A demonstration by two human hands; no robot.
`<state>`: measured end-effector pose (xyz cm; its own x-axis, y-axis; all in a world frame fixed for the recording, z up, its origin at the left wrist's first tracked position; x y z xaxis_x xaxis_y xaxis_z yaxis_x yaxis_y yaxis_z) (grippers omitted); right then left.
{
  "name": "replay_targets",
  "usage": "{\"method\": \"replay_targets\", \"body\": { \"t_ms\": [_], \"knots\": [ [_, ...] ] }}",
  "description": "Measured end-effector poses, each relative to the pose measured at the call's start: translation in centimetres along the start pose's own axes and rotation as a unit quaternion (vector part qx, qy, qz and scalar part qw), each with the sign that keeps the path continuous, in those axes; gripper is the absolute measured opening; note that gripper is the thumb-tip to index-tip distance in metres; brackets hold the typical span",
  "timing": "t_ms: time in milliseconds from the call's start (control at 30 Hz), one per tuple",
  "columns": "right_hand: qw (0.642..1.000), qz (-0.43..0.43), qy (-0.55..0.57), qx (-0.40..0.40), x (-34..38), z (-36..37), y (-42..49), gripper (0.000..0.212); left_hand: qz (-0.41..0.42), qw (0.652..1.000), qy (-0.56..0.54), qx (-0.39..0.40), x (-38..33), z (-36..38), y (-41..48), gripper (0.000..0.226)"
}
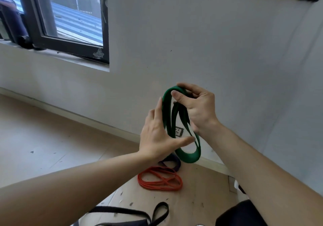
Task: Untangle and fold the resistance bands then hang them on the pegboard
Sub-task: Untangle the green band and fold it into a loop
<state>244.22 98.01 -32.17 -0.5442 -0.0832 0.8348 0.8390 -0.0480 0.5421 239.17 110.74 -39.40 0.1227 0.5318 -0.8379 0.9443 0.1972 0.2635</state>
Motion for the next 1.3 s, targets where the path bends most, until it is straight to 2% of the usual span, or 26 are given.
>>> {"method": "replay_targets", "body": {
  "t_ms": [133,267,467,633,733,867,1067,1133,1200,1233,1300],
  "knots": [
    [1.000,0.016,0.023,-0.006,0.4,0.0,-0.2,0.027,0.005,0.999,0.028,-0.031,-0.6,0.5,0.0,0.151],
    [0.998,0.039,0.039,0.005,0.9,0.1,-0.5,0.026,0.004,0.996,0.060,-0.059,-0.3,0.4,0.4,0.146],
    [0.997,0.065,0.038,0.004,1.2,-1.1,-0.2,0.027,0.059,0.996,0.051,-0.040,0.0,0.2,1.2,0.110],
    [0.997,0.069,0.035,0.002,1.5,-2.5,-0.2,0.025,0.090,0.993,0.065,-0.040,0.8,-1.0,2.3,0.066],
    [0.997,0.064,0.045,0.011,1.7,-2.8,-0.2,0.025,0.107,0.990,0.079,-0.043,1.1,-1.6,3.1,0.051],
    [0.995,0.059,0.075,0.030,1.9,-3.0,-0.1,0.025,0.153,0.981,0.094,-0.071,0.3,-3.1,3.8,0.037],
    [0.988,0.072,0.109,0.084,1.7,-2.9,-0.4,0.029,0.203,0.966,0.119,-0.105,-1.2,-5.7,4.4,0.036],
    [0.989,0.077,0.043,0.117,1.3,-3.2,-0.6,0.029,0.226,0.958,0.140,-0.111,-1.6,-6.5,4.5,0.034],
    [0.975,0.062,-0.110,0.184,0.6,-3.4,-0.8,0.035,0.247,0.948,0.169,-0.108,-1.6,-7.1,4.5,0.030],
    [0.950,0.046,-0.208,0.229,0.3,-3.5,-0.9,0.043,0.261,0.941,0.189,-0.099,-1.6,-7.1,4.5,0.028],
    [0.875,-0.003,-0.371,0.312,0.3,-3.0,-1.4,0.066,0.297,0.922,0.240,-0.062,-1.5,-6.5,4.2,0.026]
  ]
}}
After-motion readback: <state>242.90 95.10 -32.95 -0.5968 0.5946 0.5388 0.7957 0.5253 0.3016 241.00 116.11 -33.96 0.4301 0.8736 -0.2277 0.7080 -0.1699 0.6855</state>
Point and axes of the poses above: each hand's wrist, its own y-axis towards the middle knuckle, its own z-axis out of the palm, x = y × z, the point moved 9 cm from there along y, towards the middle knuckle, and after that the axes turned 12 degrees about -z, right-handed, at the moved point
